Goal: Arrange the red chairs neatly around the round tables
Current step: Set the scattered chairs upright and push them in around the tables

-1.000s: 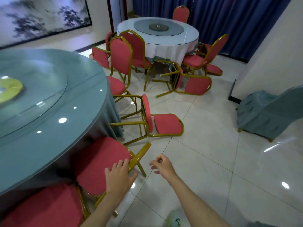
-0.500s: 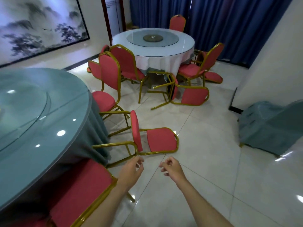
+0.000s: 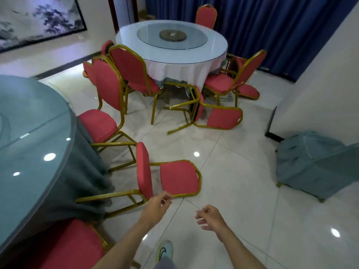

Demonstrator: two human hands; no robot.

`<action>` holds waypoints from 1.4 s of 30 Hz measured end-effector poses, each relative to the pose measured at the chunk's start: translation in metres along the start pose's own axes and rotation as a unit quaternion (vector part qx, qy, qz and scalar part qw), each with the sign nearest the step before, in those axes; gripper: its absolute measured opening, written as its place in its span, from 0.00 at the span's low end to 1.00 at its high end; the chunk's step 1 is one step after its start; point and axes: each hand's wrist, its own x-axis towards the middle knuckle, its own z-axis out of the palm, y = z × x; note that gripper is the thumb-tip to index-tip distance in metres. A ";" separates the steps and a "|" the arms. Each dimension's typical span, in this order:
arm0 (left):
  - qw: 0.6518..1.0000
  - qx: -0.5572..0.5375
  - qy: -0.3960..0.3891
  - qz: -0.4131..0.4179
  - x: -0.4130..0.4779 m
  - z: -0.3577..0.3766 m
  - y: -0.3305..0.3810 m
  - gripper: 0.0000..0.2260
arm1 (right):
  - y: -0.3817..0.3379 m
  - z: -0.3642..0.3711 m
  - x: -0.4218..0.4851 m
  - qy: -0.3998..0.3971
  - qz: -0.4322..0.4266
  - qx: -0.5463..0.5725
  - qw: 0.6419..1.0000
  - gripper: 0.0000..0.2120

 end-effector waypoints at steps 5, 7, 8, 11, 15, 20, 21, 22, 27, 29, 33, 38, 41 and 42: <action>0.999 -0.030 -0.017 -0.012 0.086 -0.007 0.002 0.05 | -0.049 -0.036 0.057 0.018 0.007 0.005 1.000 0.07; 0.999 -0.040 -0.015 -0.018 0.113 -0.004 0.011 0.07 | -0.065 -0.050 0.075 0.019 0.013 0.005 1.000 0.04; 0.999 -0.043 -0.021 -0.016 0.127 -0.001 0.017 0.08 | -0.072 -0.059 0.086 0.019 0.012 0.006 1.000 0.04; 0.998 -0.043 -0.038 -0.010 0.167 0.009 0.033 0.08 | -0.089 -0.084 0.121 0.019 0.013 0.006 1.000 0.04; 0.998 -0.034 -0.035 -0.040 0.216 0.029 0.044 0.08 | -0.108 -0.114 0.172 0.004 0.024 -0.008 1.000 0.07; 0.997 -0.020 -0.046 -0.058 0.277 0.066 0.062 0.05 | -0.141 -0.153 0.234 -0.044 0.017 -0.024 0.999 0.04; 0.997 -0.014 -0.046 -0.064 0.289 0.072 0.069 0.07 | -0.148 -0.165 0.246 -0.056 0.022 -0.027 0.998 0.04; 0.996 -0.017 -0.040 -0.072 0.300 0.076 0.078 0.07 | -0.158 -0.177 0.258 -0.066 0.025 -0.035 0.997 0.03; 0.996 -0.015 -0.014 -0.090 0.343 0.082 0.119 0.04 | -0.200 -0.228 0.313 -0.099 0.018 -0.068 0.993 0.04; 0.994 -0.024 -0.014 -0.110 0.352 0.086 0.122 0.05 | -0.213 -0.240 0.331 -0.096 0.017 -0.090 0.991 0.04; 0.988 -0.029 0.015 -0.151 0.359 0.093 0.122 0.04 | -0.226 -0.248 0.363 -0.114 0.023 -0.128 0.985 0.04; 0.980 -0.035 0.037 -0.194 0.364 0.112 0.101 0.06 | -0.223 -0.250 0.398 -0.132 0.039 -0.180 0.974 0.05; 0.974 -0.055 0.042 -0.217 0.372 0.137 0.073 0.12 | -0.206 -0.244 0.432 -0.132 0.044 -0.193 0.971 0.06; 0.971 -0.073 0.043 -0.224 0.376 0.147 0.059 0.12 | -0.198 -0.239 0.446 -0.131 0.048 -0.195 0.971 0.06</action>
